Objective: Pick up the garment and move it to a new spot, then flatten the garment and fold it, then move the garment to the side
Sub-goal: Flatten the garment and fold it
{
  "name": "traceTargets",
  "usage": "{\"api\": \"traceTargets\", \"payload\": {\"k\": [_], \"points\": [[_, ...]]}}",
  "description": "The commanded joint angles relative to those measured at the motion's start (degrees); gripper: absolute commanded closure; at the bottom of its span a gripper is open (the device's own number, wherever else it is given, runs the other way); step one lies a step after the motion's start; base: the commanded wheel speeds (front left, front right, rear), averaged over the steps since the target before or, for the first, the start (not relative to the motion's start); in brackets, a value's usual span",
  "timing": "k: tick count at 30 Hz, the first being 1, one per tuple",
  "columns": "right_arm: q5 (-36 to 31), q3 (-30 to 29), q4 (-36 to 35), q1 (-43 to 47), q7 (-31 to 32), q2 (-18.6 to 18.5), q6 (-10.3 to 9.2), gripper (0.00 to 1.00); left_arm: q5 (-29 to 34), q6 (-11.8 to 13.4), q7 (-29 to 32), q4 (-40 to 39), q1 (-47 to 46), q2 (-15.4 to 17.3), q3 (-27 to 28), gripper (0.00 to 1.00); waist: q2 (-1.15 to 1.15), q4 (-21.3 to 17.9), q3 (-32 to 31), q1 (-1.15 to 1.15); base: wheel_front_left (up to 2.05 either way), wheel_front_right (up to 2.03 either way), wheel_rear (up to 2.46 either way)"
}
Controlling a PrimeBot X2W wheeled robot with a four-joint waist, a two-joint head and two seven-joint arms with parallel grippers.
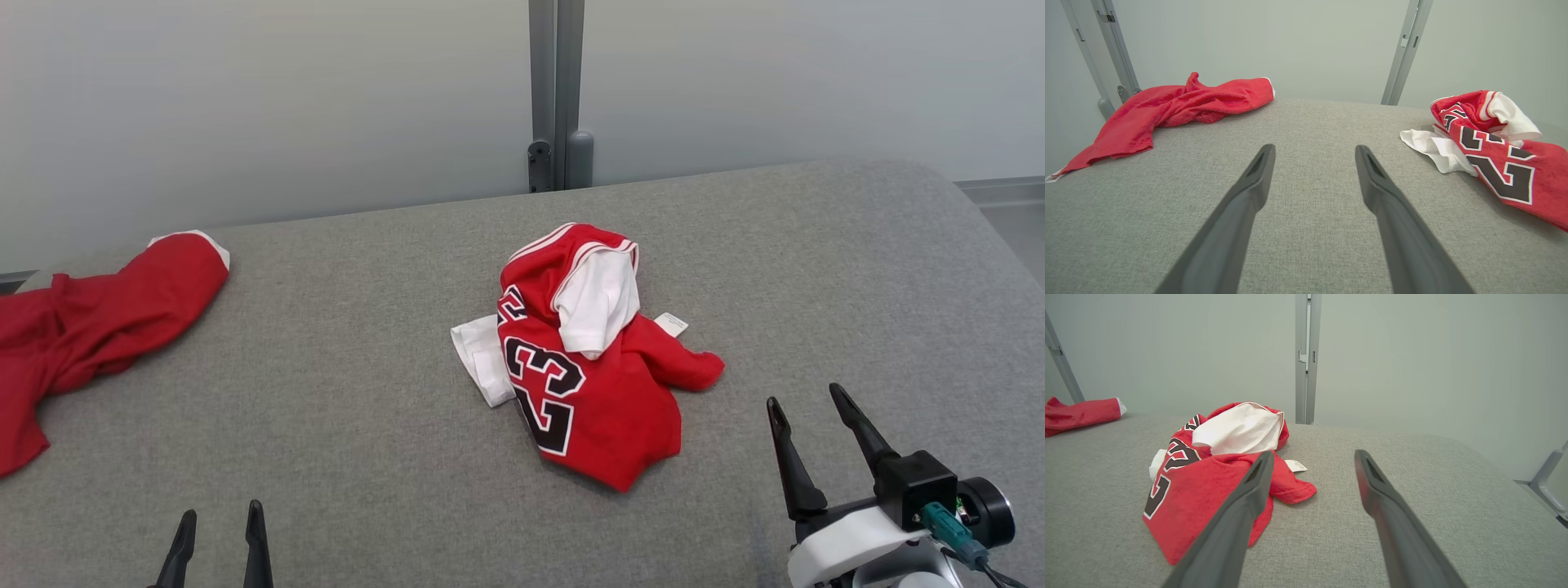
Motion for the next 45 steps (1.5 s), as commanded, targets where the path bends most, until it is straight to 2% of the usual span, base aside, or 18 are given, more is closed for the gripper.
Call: {"api": "traceTargets", "payload": {"k": [1,5,9,15,18,22,26,30,33,36,40,41,42,43,45], "points": [[0.2,0.0,0.2,-0.4,-0.2,0.1,0.0,0.0,0.7,-0.3,0.0,0.2,-0.8,-0.2,0.3,0.0,0.0,-0.1,0.0,0.0,0.0,0.0,0.0],[0.2,0.4,0.3,-0.9,-0.2,0.3,0.0,0.0,0.9,-0.4,0.0,0.2,-1.1,-0.3,0.0,0.0,0.0,-0.8,0.1,0.0,0.0,0.0,0.0],[0.5,1.2,0.3,-1.7,-0.2,0.1,0.0,0.0,0.2,-0.4,0.0,-0.4,-2.7,-0.3,-3.6,0.0,0.0,-2.3,0.7,0.0,0.0,0.0,0.0],[0.9,2.8,-0.5,-4.0,-0.2,0.0,0.0,0.0,-1.6,-0.4,0.1,1.6,-8.7,-0.6,-15.9,0.0,0.0,-7.3,2.7,0.0,0.0,0.0,0.0],[1.3,2.8,-0.8,-4.6,-0.2,0.2,0.0,0.0,-3.1,-0.4,3.2,3.6,-13.1,-0.7,-23.1,0.0,0.0,-10.4,3.7,0.0,0.0,0.0,0.0],[1.6,2.8,-0.9,-4.8,-0.2,0.8,0.0,0.0,-4.0,-0.4,8.4,6.8,-18.0,-0.9,-29.1,0.0,0.0,-15.1,4.9,0.0,0.0,0.0,0.0],[2.0,2.5,-1.2,-4.8,-0.2,1.3,0.0,0.0,-4.4,0.1,14.9,10.1,-21.3,-1.1,-31.9,0.0,0.0,-19.3,6.0,0.0,0.0,0.0,0.0],[2.0,1.5,-1.6,-4.7,-0.2,1.9,0.0,0.0,-5.0,2.4,22.8,12.7,-24.1,-1.1,-32.3,0.0,0.0,-21.7,7.6,0.0,0.0,0.0,0.0],[2.0,0.7,-1.8,-4.7,-0.2,2.2,0.0,0.0,-3.9,4.4,26.9,14.6,-26.0,-0.5,-32.3,0.0,0.0,-22.3,8.6,0.0,0.0,0.0,0.0],[2.2,0.3,-1.9,-4.8,-0.2,2.4,0.0,0.0,-3.3,5.1,30.1,17.3,-27.5,0.0,-32.8,0.0,0.0,-22.3,9.2,0.0,0.0,0.0,0.0],[2.6,0.7,-1.6,-5.9,-0.2,2.7,0.0,0.0,-1.9,6.2,31.3,21.6,-29.2,1.4,-32.9,0.0,0.0,-22.1,9.8,0.0,0.0,0.0,0.0],[2.6,0.8,-1.6,-6.0,-0.2,2.7,0.0,0.0,-1.7,6.1,31.1,22.4,-29.2,1.7,-33.1,0.4,0.0,-22.0,9.9,0.0,0.0,0.0,0.0],[2.7,0.7,-1.5,-6.1,-0.2,2.7,0.0,0.0,-1.7,5.9,30.8,23.1,-29.3,2.1,-33.2,0.4,0.0,-21.7,9.9,0.0,0.0,0.0,0.0],[2.8,0.6,-1.5,-6.1,-0.2,2.7,0.0,0.0,-1.7,5.6,30.5,23.5,-29.4,2.3,-33.2,1.0,0.0,-21.3,9.9,0.0,0.0,0.0,0.0],[2.9,0.4,-1.5,-6.1,-0.2,2.8,0.0,0.0,-1.9,5.3,30.0,24.3,-29.8,2.4,-33.3,1.0,0.0,-20.5,9.9,0.0,0.0,0.0,0.0]]}}
